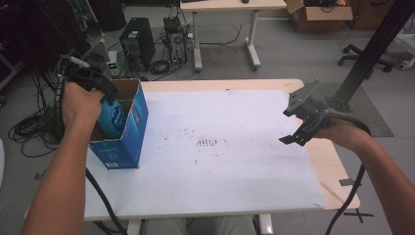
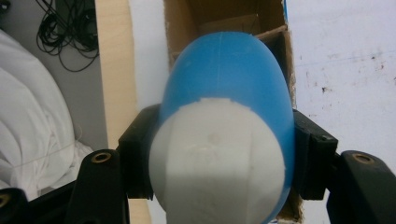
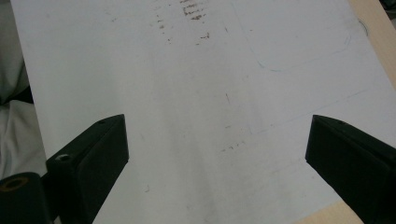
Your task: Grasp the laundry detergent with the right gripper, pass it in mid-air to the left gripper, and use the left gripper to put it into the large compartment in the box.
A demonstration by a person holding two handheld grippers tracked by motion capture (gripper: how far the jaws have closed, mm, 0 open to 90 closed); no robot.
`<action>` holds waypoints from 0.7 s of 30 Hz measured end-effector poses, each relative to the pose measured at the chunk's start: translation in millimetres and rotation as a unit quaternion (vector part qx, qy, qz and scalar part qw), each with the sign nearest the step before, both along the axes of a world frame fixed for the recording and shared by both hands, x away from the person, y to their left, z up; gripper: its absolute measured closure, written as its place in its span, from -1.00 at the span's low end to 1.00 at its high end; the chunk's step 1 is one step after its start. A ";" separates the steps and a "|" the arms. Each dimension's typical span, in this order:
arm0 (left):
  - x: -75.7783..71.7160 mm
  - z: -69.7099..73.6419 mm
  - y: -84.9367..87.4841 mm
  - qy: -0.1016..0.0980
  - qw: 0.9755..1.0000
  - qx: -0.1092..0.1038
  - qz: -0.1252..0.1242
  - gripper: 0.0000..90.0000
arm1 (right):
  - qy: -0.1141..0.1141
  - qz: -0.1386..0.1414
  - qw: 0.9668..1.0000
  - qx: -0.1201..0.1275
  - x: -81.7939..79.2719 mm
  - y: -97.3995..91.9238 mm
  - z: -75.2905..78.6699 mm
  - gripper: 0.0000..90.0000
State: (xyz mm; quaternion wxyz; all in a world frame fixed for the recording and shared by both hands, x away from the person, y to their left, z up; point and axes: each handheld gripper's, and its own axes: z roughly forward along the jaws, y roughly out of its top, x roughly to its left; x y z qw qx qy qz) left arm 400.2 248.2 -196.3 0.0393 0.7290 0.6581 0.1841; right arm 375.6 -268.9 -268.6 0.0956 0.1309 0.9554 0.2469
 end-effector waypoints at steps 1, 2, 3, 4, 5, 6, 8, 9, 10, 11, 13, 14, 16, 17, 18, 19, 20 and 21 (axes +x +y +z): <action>0.2 -2.7 -0.1 0.001 1.000 0.000 -0.001 -0.15 | 0.000 -0.001 1.000 0.000 -0.5 -0.4 -0.2 -0.87; 0.4 -6.2 -0.2 0.002 1.000 0.000 -0.001 -0.15 | 0.000 -0.001 1.000 0.000 -0.6 -0.7 -0.3 -0.87; 0.7 -10.5 -0.2 0.004 1.000 0.000 -0.002 -0.15 | 0.000 -0.003 1.000 0.000 -0.9 -1.1 -0.5 -0.88; 0.9 -12.8 -0.3 0.005 1.000 0.001 -0.003 -0.15 | 0.001 -0.002 1.000 -0.001 -1.0 -1.8 -0.4 -0.87; 0.9 -15.9 -0.4 0.004 1.000 0.000 -0.003 -0.15 | 0.000 -0.003 1.000 -0.001 -1.2 -2.1 -0.5 -0.87; 1.2 -19.4 -0.7 0.006 1.000 0.001 -0.005 -0.15 | 0.000 -0.004 1.000 -0.001 -1.6 -2.5 -0.4 -0.87; 1.3 -23.9 -0.8 0.006 1.000 0.002 -0.006 -0.15 | -0.001 -0.004 1.000 -0.001 -1.9 -3.6 -0.2 -0.87; 1.5 -26.4 -0.7 0.008 1.000 0.003 -0.006 -0.15 | 0.000 -0.006 1.000 -0.001 -2.1 -4.0 -0.1 -0.87; 1.5 -28.9 -0.5 0.009 1.000 0.003 -0.007 -0.15 | 0.000 -0.007 1.000 -0.001 -2.1 -4.5 0.0 -0.87; 1.5 -31.1 -0.1 0.009 1.000 0.004 -0.007 -0.15 | 0.000 -0.007 1.000 -0.001 -2.2 -4.8 -0.1 -0.86; 1.6 -35.2 0.8 0.014 1.000 0.005 -0.009 -0.15 | 0.001 -0.007 1.000 -0.004 -3.0 -4.9 -0.4 -0.86; 1.5 -37.2 1.7 0.016 1.000 0.005 -0.011 -0.15 | 0.001 -0.006 1.000 -0.005 -3.3 -5.1 -0.4 -0.86; 1.2 -40.1 2.7 0.016 1.000 0.005 -0.011 -0.15 | 0.000 -0.007 1.000 -0.004 -3.4 -5.6 -0.1 -0.86; 1.0 -42.1 2.9 0.016 1.000 0.006 -0.012 -0.15 | 0.001 -0.008 1.000 -0.004 -3.5 -5.8 0.0 -0.86; 0.8 -43.9 2.9 0.015 1.000 0.006 -0.013 -0.15 | 0.001 -0.009 1.000 -0.004 -3.5 -5.8 0.0 -0.86; 0.6 -45.7 2.9 0.014 1.000 0.006 -0.013 -0.15 | 0.001 -0.009 1.000 -0.004 -3.5 -5.7 -0.1 -0.86; 0.7 -47.3 3.1 0.016 1.000 0.007 -0.014 -0.15 | 0.001 -0.007 1.000 -0.005 -3.5 -5.4 -0.4 -0.86; 0.6 -48.7 3.0 0.017 1.000 0.007 -0.014 -0.15 | 0.001 -0.007 1.000 -0.005 -3.6 -5.0 -0.6 -0.86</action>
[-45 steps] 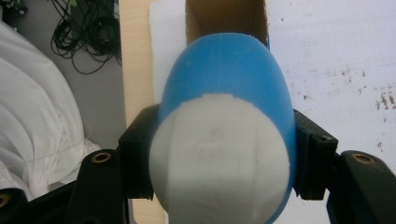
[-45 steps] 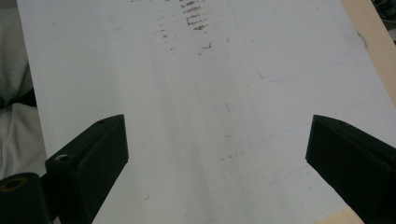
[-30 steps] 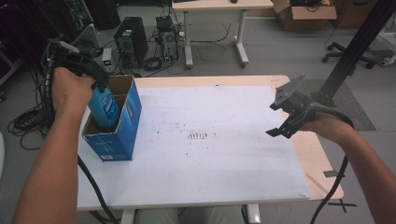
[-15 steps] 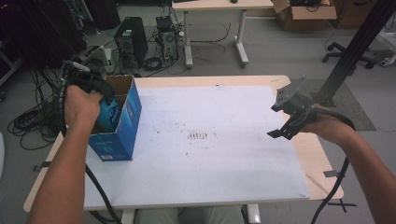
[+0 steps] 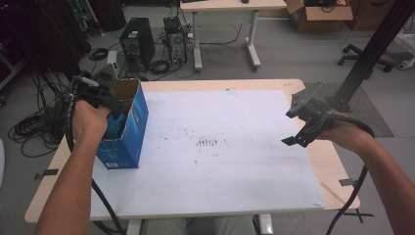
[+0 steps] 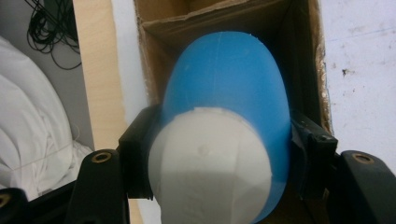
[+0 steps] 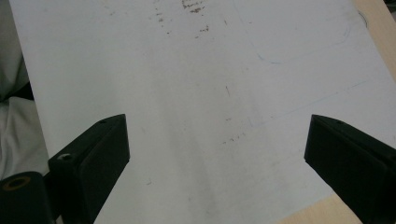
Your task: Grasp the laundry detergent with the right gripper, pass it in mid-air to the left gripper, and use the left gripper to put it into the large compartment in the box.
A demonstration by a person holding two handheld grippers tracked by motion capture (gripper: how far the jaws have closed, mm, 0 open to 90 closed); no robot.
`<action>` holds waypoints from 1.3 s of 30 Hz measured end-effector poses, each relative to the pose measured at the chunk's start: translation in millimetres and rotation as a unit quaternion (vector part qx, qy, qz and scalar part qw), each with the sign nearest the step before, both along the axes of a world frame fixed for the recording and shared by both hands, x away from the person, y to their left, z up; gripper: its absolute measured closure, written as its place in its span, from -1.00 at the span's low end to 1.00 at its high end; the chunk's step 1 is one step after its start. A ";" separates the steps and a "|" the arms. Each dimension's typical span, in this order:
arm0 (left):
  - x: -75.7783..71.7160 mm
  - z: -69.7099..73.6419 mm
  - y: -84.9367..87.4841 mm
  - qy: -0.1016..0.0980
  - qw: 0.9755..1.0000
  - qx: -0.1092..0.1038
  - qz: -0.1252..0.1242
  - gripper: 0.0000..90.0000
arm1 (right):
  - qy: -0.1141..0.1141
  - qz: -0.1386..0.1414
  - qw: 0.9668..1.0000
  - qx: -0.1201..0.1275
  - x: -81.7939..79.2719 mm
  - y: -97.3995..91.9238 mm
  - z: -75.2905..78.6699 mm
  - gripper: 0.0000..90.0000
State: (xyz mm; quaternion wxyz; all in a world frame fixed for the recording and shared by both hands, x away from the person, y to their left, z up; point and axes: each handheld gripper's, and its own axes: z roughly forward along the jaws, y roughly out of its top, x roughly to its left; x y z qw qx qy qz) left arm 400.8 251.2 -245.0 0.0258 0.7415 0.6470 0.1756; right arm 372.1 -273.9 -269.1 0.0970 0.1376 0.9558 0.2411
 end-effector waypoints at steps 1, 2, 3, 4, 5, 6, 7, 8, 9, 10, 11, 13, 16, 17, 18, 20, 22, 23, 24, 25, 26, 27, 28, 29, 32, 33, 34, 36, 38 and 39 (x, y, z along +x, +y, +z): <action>0.0 -1.4 -0.1 -0.001 1.000 0.000 -0.001 -0.15 | 0.001 -0.001 1.000 0.000 0.0 0.4 0.0 -0.86; 0.1 -2.7 -0.4 0.000 1.000 0.000 -0.002 -0.15 | 0.001 -0.001 1.000 -0.001 0.1 0.8 -0.1 -0.86; 0.3 -4.2 -1.0 0.002 1.000 0.002 -0.003 -0.15 | 0.001 0.000 1.000 0.000 0.3 1.4 -0.2 -0.86; 0.5 -5.2 -1.3 0.002 1.000 0.002 -0.003 -0.15 | 0.001 0.000 1.000 -0.002 0.3 2.0 -0.3 -0.86; 0.6 -6.7 -1.5 0.002 1.000 0.001 -0.003 -0.15 | 0.001 0.001 1.000 -0.001 0.5 2.4 -0.4 -0.86; 0.7 -7.8 -1.5 0.004 1.000 0.002 -0.004 -0.15 | 0.001 0.002 1.000 -0.001 0.5 2.8 -0.4 -0.86; 0.9 -9.0 -1.3 0.005 1.000 0.001 -0.006 -0.15 | 0.001 0.002 1.000 -0.002 0.4 3.0 -0.3 -0.86; 1.0 -10.4 -1.2 0.006 1.000 0.001 -0.006 -0.15 | 0.002 0.002 1.000 -0.002 0.3 3.3 -0.5 -0.86; 1.1 -11.9 -1.1 0.007 1.000 0.002 -0.008 -0.15 | 0.002 0.002 1.000 -0.001 0.2 3.4 -0.7 -0.86; 1.2 -13.5 -1.0 0.008 1.000 0.002 -0.008 -0.15 | 0.002 0.002 1.000 -0.002 0.1 3.4 -0.9 -0.85; 1.3 -15.1 -0.4 0.007 1.000 0.001 -0.008 -0.15 | 0.002 0.003 1.000 -0.002 0.2 3.3 -1.3 -0.85; 1.5 -18.2 0.4 0.011 1.000 0.001 -0.009 -0.15 | 0.003 0.002 1.000 -0.004 0.3 3.1 -2.3 -0.85; 1.9 -23.2 1.2 0.015 1.000 0.001 -0.009 -0.15 | 0.005 0.001 1.000 -0.005 0.6 2.8 -3.1 -0.85; 2.0 -24.2 1.4 0.016 1.000 0.000 -0.009 -0.15 | 0.005 0.000 1.000 -0.005 0.6 2.8 -3.2 -0.85; 2.1 -25.6 1.6 0.016 1.000 -0.001 -0.009 -0.15 | 0.006 0.000 1.000 -0.004 0.8 2.9 -3.5 -0.85; 2.4 -28.2 2.0 0.019 1.000 -0.001 -0.011 -0.15 | 0.006 0.001 1.000 -0.006 0.9 3.5 -4.1 -0.85; 2.7 -28.9 2.1 0.017 1.000 -0.002 -0.011 -0.15 | 0.007 0.002 1.000 -0.005 1.2 4.0 -4.6 -0.85; 3.1 -28.8 2.1 0.018 1.000 -0.002 -0.012 -0.15 | 0.007 0.001 1.000 -0.007 1.3 4.2 -4.6 -0.85; 3.4 -28.8 1.7 0.018 1.000 -0.002 -0.013 -0.15 | 0.008 0.001 1.000 -0.006 1.5 4.4 -4.7 -0.85; 3.7 -28.5 1.7 0.019 1.000 -0.001 -0.014 -0.15 | 0.008 0.002 1.000 -0.007 1.7 4.5 -4.7 -0.85; 3.8 -28.6 1.6 0.019 1.000 -0.002 -0.014 -0.15 | 0.008 0.002 1.000 -0.007 1.7 4.7 -4.8 -0.85; 4.0 -29.2 1.7 0.019 1.000 -0.002 -0.015 -0.15 | 0.008 0.002 1.000 -0.006 1.6 4.8 -4.9 -0.85; 4.1 -29.5 1.7 0.019 1.000 -0.003 -0.015 -0.15 | 0.009 0.002 1.000 -0.007 1.7 4.9 -5.1 -0.85; 4.2 -29.7 1.9 0.018 1.000 -0.003 -0.016 -0.15 | 0.009 0.003 1.000 -0.007 1.8 5.0 -5.2 -0.85; 4.9 -29.5 2.0 0.016 1.000 -0.010 -0.016 -0.16 | 0.009 0.002 1.000 -0.008 1.8 5.0 -5.5 -0.85; 5.3 -28.9 2.1 0.015 1.000 -0.014 -0.017 -0.16 | 0.010 0.003 1.000 -0.008 1.8 5.1 -5.7 -0.85; 5.7 -28.5 2.2 0.015 1.000 -0.016 -0.017 -0.16 | 0.010 0.003 1.000 -0.008 1.7 5.3 -6.0 -0.84; 6.3 -28.1 2.2 0.016 1.000 -0.018 -0.016 -0.16 | 0.012 0.003 1.000 -0.010 1.5 5.6 -6.9 -0.84; 6.6 -28.1 2.3 0.015 1.000 -0.019 -0.016 -0.16 | 0.012 0.002 1.000 -0.011 1.7 5.5 -8.1 -0.84; 6.5 -28.1 2.5 0.015 1.000 -0.021 -0.014 -0.16 | 0.013 0.002 1.000 -0.010 1.8 5.3 -8.6 -0.84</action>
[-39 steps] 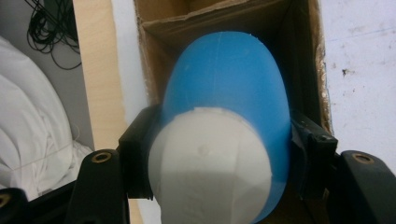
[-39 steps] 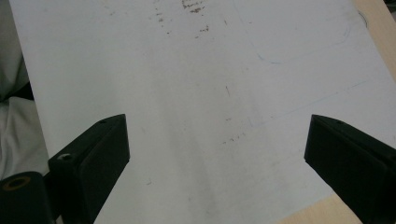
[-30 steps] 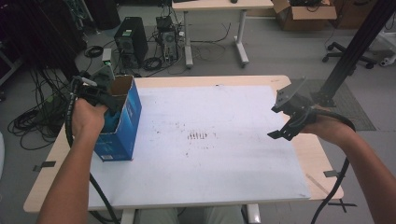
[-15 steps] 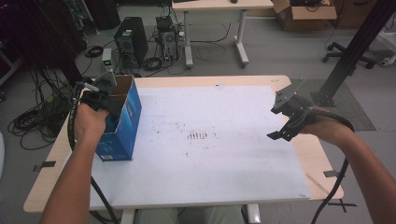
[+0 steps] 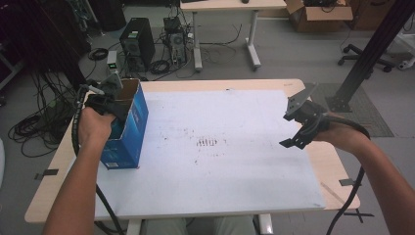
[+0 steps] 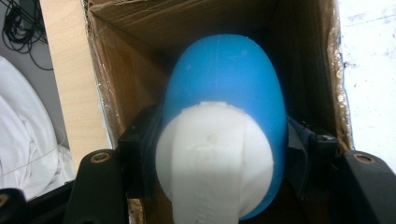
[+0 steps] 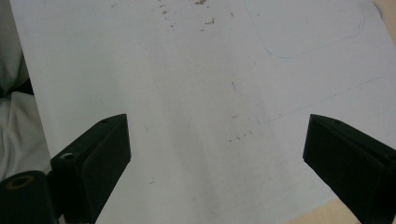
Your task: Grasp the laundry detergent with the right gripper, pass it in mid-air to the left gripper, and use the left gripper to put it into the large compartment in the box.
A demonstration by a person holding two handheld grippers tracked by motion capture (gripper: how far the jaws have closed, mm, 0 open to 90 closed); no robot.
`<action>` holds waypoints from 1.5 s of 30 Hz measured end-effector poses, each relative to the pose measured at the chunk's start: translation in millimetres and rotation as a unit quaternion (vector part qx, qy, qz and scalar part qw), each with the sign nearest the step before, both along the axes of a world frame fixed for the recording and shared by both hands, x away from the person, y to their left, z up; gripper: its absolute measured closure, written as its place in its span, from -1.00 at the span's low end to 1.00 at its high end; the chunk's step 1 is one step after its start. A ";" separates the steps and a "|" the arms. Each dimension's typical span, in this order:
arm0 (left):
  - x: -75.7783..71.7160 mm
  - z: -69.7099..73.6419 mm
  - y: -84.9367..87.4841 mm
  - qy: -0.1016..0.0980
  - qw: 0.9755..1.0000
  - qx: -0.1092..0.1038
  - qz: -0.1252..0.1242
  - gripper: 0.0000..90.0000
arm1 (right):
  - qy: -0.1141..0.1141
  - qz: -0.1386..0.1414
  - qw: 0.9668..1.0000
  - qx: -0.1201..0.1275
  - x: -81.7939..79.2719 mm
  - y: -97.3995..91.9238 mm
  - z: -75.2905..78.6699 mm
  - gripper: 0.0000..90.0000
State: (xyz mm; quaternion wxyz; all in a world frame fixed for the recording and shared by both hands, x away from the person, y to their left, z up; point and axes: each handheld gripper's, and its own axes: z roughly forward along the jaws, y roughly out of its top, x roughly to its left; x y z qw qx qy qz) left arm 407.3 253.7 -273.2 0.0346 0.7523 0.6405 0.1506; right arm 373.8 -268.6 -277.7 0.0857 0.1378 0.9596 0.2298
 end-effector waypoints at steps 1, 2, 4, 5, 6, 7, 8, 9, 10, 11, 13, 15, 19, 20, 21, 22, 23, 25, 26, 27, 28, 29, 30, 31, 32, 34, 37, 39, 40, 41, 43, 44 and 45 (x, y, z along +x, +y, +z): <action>0.0 0.1 0.4 0.000 1.000 -0.001 0.000 -0.17 | 0.001 0.000 1.000 -0.001 0.0 -0.2 -0.2 -0.84; -0.2 0.7 1.0 -0.001 1.000 -0.001 -0.001 -0.17 | 0.001 0.000 1.000 -0.002 -0.1 -0.2 -0.3 -0.84; -0.6 2.0 2.2 -0.001 1.000 -0.004 0.000 -0.19 | 0.001 0.000 1.000 -0.002 0.0 -0.3 -0.2 -0.84; -0.8 2.4 2.5 -0.001 1.000 -0.005 0.000 -0.21 | 0.001 0.000 1.000 -0.001 -0.2 -0.1 0.0 -0.84; -1.2 3.2 2.8 -0.001 1.000 -0.005 -0.001 -0.22 | 0.001 0.000 1.000 -0.001 -0.2 0.1 0.2 -0.84; -1.6 4.1 2.9 -0.003 1.000 -0.006 -0.001 -0.23 | 0.001 0.001 1.000 -0.001 -0.2 0.3 0.5 -0.84; -2.2 5.3 3.3 -0.005 1.000 -0.005 -0.003 -0.24 | 0.000 0.002 1.000 -0.002 -0.4 0.7 0.8 -0.84; -2.5 6.1 3.4 -0.007 1.000 -0.005 -0.002 -0.26 | 0.001 0.003 1.000 -0.001 -0.5 1.3 0.8 -0.84; -3.0 7.8 3.8 -0.008 1.000 -0.005 0.000 -0.27 | 0.001 0.004 1.000 -0.001 -0.6 1.5 0.7 -0.84; -3.5 9.0 4.2 -0.011 1.000 -0.006 -0.001 -0.28 | 0.002 0.004 1.000 -0.003 -1.1 2.0 0.7 -0.84; -4.1 11.7 4.8 -0.012 1.000 -0.008 0.001 -0.29 | 0.001 0.005 1.000 -0.003 -1.3 2.2 0.8 -0.84; -4.8 15.2 5.4 -0.014 1.000 -0.014 0.003 -0.33 | 0.000 0.005 1.000 -0.004 -1.7 2.0 1.3 -0.84; -6.5 22.0 5.0 -0.022 1.000 -0.018 0.002 -0.41 | -0.002 0.003 1.000 -0.003 -2.9 1.4 2.7 -0.84; -7.2 24.9 5.1 -0.024 0.999 -0.022 0.002 -0.42 | -0.002 0.003 1.000 -0.003 -3.2 1.3 3.2 -0.84; -7.6 26.9 5.3 -0.024 0.999 -0.023 0.002 -0.44 | -0.002 0.003 1.000 -0.004 -3.7 1.4 3.8 -0.84; -8.3 29.6 5.3 -0.028 0.999 -0.023 0.002 -0.45 | -0.002 0.003 1.000 -0.004 -4.0 1.4 3.9 -0.84; -9.1 32.6 5.6 -0.030 0.999 -0.025 0.001 -0.46 | -0.003 0.003 1.000 -0.005 -4.4 1.6 4.4 -0.84; -11.2 38.6 6.1 -0.038 0.999 -0.025 0.000 -0.48 | -0.004 0.003 1.000 -0.004 -5.2 1.7 5.5 -0.84; -12.5 41.6 6.6 -0.045 0.999 -0.026 -0.001 -0.48 | -0.005 0.003 1.000 -0.004 -5.7 1.8 6.2 -0.84; -13.8 44.4 7.2 -0.050 0.998 -0.027 0.000 -0.47 | -0.006 0.003 1.000 -0.003 -6.1 1.9 6.7 -0.84; -15.0 47.0 7.8 -0.054 0.998 -0.028 -0.001 -0.48 | -0.006 0.003 1.000 -0.004 -6.6 2.0 7.5 -0.84; -16.1 49.5 8.3 -0.055 0.998 -0.028 -0.002 -0.48 | -0.007 0.003 1.000 -0.003 -7.0 2.1 8.0 -0.84; -17.0 51.8 8.9 -0.057 0.998 -0.030 -0.002 -0.48 | -0.008 0.003 1.000 -0.004 -7.5 2.1 8.7 -0.84; -18.1 54.2 9.3 -0.058 0.998 -0.033 -0.002 -0.50 | -0.007 0.003 1.000 -0.004 -7.8 2.1 9.4 -0.84; -19.1 56.4 9.6 -0.059 0.998 -0.036 -0.004 -0.50 | -0.009 0.004 1.000 -0.005 -7.9 2.1 10.3 -0.84; -21.0 60.6 8.9 -0.060 0.997 -0.037 -0.010 -0.52 | -0.010 0.001 1.000 -0.003 -8.6 1.9 12.1 -0.85; -24.0 67.0 6.1 -0.060 0.997 -0.040 -0.022 -0.56 | -0.011 0.001 1.000 -0.003 -9.4 1.6 14.4 -0.85; -25.7 71.1 2.8 -0.061 0.997 -0.045 -0.033 -0.60 | -0.012 0.001 1.000 -0.004 -10.1 1.6 15.8 -0.85; -26.4 72.7 1.5 -0.061 0.996 -0.045 -0.039 -0.61 | -0.013 0.000 1.000 -0.004 -10.5 1.6 16.5 -0.85; -27.2 74.9 -0.9 -0.061 0.996 -0.044 -0.045 -0.61 | -0.013 0.000 1.000 -0.004 -10.5 1.5 16.8 -0.85; -28.7 79.0 -6.1 -0.061 0.995 -0.045 -0.059 -0.64 | -0.012 -0.001 1.000 -0.003 -10.7 1.4 17.4 -0.85; -29.6 80.7 -9.2 -0.063 0.995 -0.045 -0.065 -0.64 | -0.013 -0.001 1.000 -0.003 -10.7 1.4 17.6 -0.85; -30.2 82.3 -12.0 -0.062 0.994 -0.044 -0.073 -0.65 | -0.013 -0.002 1.000 -0.003 -10.8 1.3 17.8 -0.85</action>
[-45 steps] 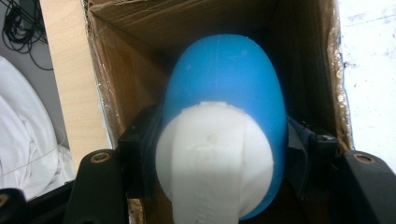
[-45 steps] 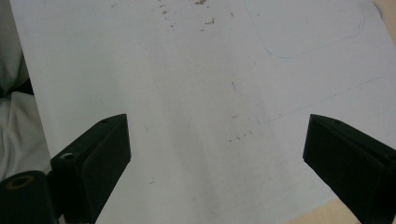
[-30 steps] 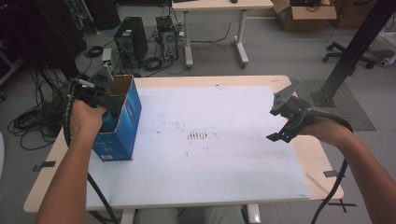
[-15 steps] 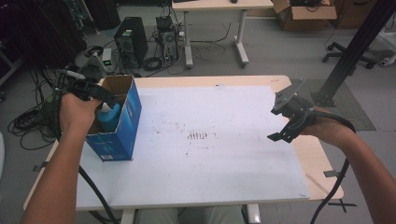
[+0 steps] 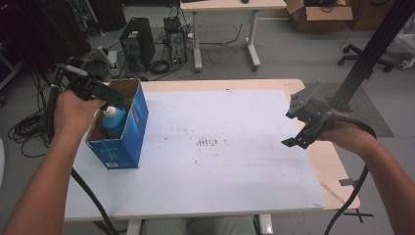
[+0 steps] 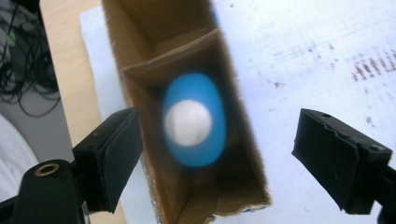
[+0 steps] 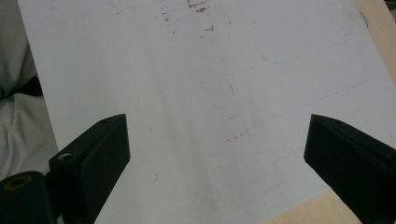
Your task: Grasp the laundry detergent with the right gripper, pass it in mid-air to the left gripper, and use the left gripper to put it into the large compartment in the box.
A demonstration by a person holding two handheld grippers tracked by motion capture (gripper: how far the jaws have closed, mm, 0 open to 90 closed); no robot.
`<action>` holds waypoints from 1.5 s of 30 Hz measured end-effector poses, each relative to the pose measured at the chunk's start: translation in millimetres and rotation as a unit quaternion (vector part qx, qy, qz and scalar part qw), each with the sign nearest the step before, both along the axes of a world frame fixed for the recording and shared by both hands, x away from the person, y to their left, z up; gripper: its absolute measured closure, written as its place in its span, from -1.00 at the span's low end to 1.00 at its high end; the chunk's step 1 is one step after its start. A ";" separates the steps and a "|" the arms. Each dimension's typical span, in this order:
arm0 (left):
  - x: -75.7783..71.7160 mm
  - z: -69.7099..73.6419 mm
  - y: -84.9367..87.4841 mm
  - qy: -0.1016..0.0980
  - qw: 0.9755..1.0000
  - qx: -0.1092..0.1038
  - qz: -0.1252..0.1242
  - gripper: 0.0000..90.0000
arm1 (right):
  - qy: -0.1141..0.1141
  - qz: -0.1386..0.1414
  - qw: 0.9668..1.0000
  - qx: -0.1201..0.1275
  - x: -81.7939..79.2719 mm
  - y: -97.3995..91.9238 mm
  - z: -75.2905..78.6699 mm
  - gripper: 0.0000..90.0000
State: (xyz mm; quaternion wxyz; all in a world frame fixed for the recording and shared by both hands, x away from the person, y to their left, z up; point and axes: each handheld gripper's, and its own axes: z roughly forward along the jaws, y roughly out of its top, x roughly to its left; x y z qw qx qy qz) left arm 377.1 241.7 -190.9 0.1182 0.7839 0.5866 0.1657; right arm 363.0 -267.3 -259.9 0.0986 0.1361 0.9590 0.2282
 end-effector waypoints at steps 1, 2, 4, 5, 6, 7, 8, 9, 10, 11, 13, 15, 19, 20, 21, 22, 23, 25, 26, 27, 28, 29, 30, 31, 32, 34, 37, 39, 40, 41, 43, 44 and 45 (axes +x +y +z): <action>-0.4 1.4 -2.6 0.001 1.000 0.000 -0.007 -0.66 | 0.000 0.000 1.000 0.000 0.0 -0.1 0.1 -0.85; -0.9 3.0 -5.1 0.001 1.000 -0.001 -0.013 -0.68 | 0.000 -0.001 1.000 0.000 0.0 -0.3 0.0 -0.85; -2.3 6.1 -10.5 0.000 1.000 -0.002 -0.026 -0.69 | 0.001 -0.002 1.000 -0.002 -0.2 -0.8 0.0 -0.85; -2.9 7.5 -13.2 0.000 0.999 -0.002 -0.032 -0.70 | 0.001 -0.002 1.000 -0.001 -0.1 -1.0 0.0 -0.85; -3.9 8.8 -16.7 0.000 0.999 -0.006 -0.044 -0.70 | 0.001 -0.002 1.000 -0.001 -0.2 -1.1 0.1 -0.85; -4.4 9.7 -18.7 0.001 0.999 -0.006 -0.050 -0.70 | 0.001 -0.003 1.000 -0.001 -0.3 -1.2 0.2 -0.85; -5.3 10.7 -21.5 0.000 0.999 -0.004 -0.054 -0.70 | 0.001 -0.003 1.000 -0.001 -0.5 -1.2 0.2 -0.85; -6.0 11.8 -24.1 -0.001 0.998 -0.004 -0.060 -0.70 | 0.001 -0.004 1.000 -0.001 -0.7 -1.1 0.5 -0.85; -7.0 12.9 -27.7 -0.001 0.998 -0.005 -0.068 -0.71 | 0.000 -0.003 1.000 -0.001 -0.7 -1.0 0.9 -0.85; -7.6 13.7 -30.4 0.000 0.997 -0.003 -0.075 -0.73 | 0.000 -0.003 1.000 0.001 -1.0 -0.8 1.3 -0.85; -9.2 15.0 -35.5 0.000 0.996 -0.005 -0.087 -0.75 | 0.000 -0.002 1.000 0.000 -1.1 -0.5 2.1 -0.85; -10.7 16.2 -40.9 0.000 0.995 -0.005 -0.101 -0.76 | 0.000 -0.002 1.000 0.000 -1.2 -0.2 2.5 -0.85; -12.4 18.0 -50.2 -0.002 0.993 -0.006 -0.118 -0.76 | 0.000 -0.001 1.000 -0.001 -1.2 0.9 2.5 -0.85; -12.7 18.1 -51.8 -0.002 0.993 -0.007 -0.121 -0.77 | 0.000 -0.001 1.000 -0.001 -1.4 1.4 2.5 -0.85; -12.9 18.4 -53.8 -0.003 0.992 -0.006 -0.126 -0.77 | 0.000 -0.001 1.000 -0.001 -1.5 1.6 2.5 -0.85; -13.3 18.7 -56.0 -0.003 0.991 -0.006 -0.132 -0.78 | 0.000 0.000 1.000 -0.001 -1.4 1.8 2.6 -0.85; -13.7 19.1 -58.3 -0.003 0.990 -0.006 -0.140 -0.78 | 0.000 0.000 1.000 -0.002 -1.5 1.8 2.9 -0.85; -14.9 19.5 -64.1 -0.004 0.988 -0.006 -0.154 -0.79 | 0.000 -0.001 1.000 -0.002 -1.4 1.8 3.3 -0.85; -15.3 19.6 -67.0 -0.004 0.987 -0.004 -0.161 -0.79 | 0.000 -0.001 1.000 -0.002 -1.3 1.8 3.4 -0.85; -15.7 19.7 -70.0 -0.005 0.986 -0.003 -0.167 -0.80 | 0.001 -0.001 1.000 -0.002 -1.3 1.9 3.3 -0.85; -16.1 19.7 -73.1 -0.004 0.985 -0.002 -0.173 -0.80 | 0.001 -0.001 1.000 -0.002 -1.4 2.0 3.5 -0.85; -16.5 19.6 -76.2 -0.004 0.984 -0.001 -0.179 -0.80 | 0.002 -0.001 1.000 -0.002 -1.3 2.1 3.5 -0.85; -16.8 19.6 -79.3 -0.004 0.983 0.000 -0.183 -0.81 | 0.002 -0.001 1.000 -0.002 -1.3 2.3 3.4 -0.85; -17.0 19.5 -82.4 -0.002 0.982 0.000 -0.189 -0.81 | 0.002 -0.001 1.000 -0.002 -1.1 2.3 3.5 -0.85; -17.2 19.5 -85.4 -0.002 0.981 0.002 -0.195 -0.81 | 0.003 -0.001 1.000 -0.002 -0.9 2.4 3.5 -0.85; -17.7 19.0 -91.7 -0.002 0.979 0.003 -0.206 -0.81 | 0.003 -0.001 1.000 -0.001 -0.5 2.7 3.5 -0.85; -18.8 17.0 -101.7 0.000 0.975 0.003 -0.224 -0.81 | 0.004 -0.001 1.000 -0.002 0.6 3.2 3.2 -0.85; -19.1 15.2 -108.0 0.004 0.971 0.004 -0.239 -0.81 | 0.006 -0.001 1.000 -0.002 1.2 3.8 3.0 -0.86; -19.4 14.2 -111.8 0.005 0.969 0.005 -0.247 -0.81 | 0.006 -0.001 1.000 -0.003 1.4 4.1 2.9 -0.86; -19.5 13.5 -114.1 0.006 0.968 0.005 -0.252 -0.81 | 0.007 -0.002 1.000 -0.003 1.6 4.7 2.7 -0.86; -20.4 11.6 -120.6 0.008 0.964 0.006 -0.265 -0.81 | 0.007 0.000 1.000 -0.004 2.3 5.5 2.4 -0.86; -20.9 10.8 -122.8 0.009 0.963 0.006 -0.269 -0.81 | 0.007 0.000 1.000 -0.003 2.6 6.1 2.0 -0.86; -21.5 9.9 -125.8 0.010 0.962 0.008 -0.274 -0.81 | 0.007 0.000 1.000 -0.004 2.8 6.5 1.7 -0.86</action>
